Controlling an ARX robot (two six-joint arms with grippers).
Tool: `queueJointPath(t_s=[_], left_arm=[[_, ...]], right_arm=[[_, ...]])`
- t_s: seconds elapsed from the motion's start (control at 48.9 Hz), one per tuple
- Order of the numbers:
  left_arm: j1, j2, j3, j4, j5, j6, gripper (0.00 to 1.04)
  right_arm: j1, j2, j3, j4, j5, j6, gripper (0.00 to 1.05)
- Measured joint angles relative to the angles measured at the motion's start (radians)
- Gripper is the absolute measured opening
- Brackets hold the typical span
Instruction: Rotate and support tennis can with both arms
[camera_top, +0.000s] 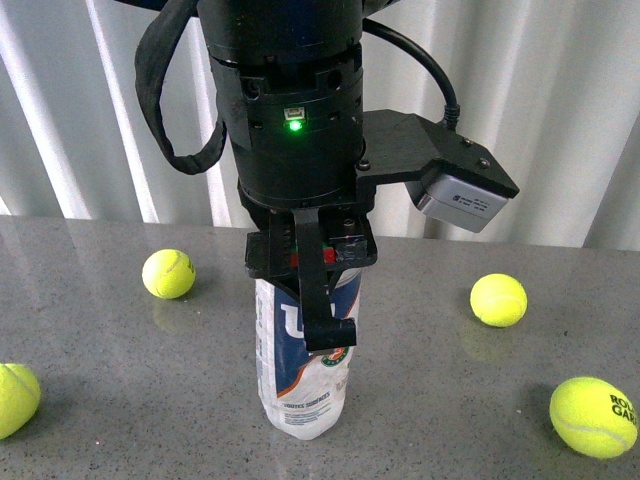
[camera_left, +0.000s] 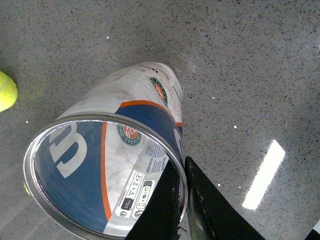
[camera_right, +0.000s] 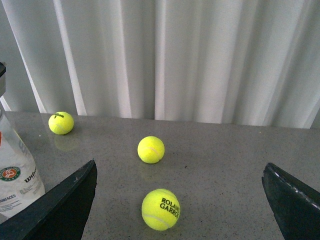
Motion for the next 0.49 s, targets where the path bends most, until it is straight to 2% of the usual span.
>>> queueJointPath(t_s=[0.061, 0.143, 0.389, 0.491], left_arm=[[-0.001, 0.011, 0.016, 0.000, 0.001, 0.000, 0.05], [-0.001, 0.021, 0.026, -0.003, 0.002, 0.002, 0.17], [0.002, 0.029, 0.062, -0.025, 0.001, 0.006, 0.66], [0.005, 0.029, 0.071, -0.031, 0.001, 0.006, 0.80]], right_arm=[[0.000, 0.000, 0.000, 0.000, 0.000, 0.000, 0.98], [0.000, 0.000, 0.000, 0.000, 0.000, 0.000, 0.98], [0.000, 0.000, 0.000, 0.000, 0.000, 0.000, 0.98], [0.000, 0.000, 0.000, 0.000, 0.000, 0.000, 0.98]])
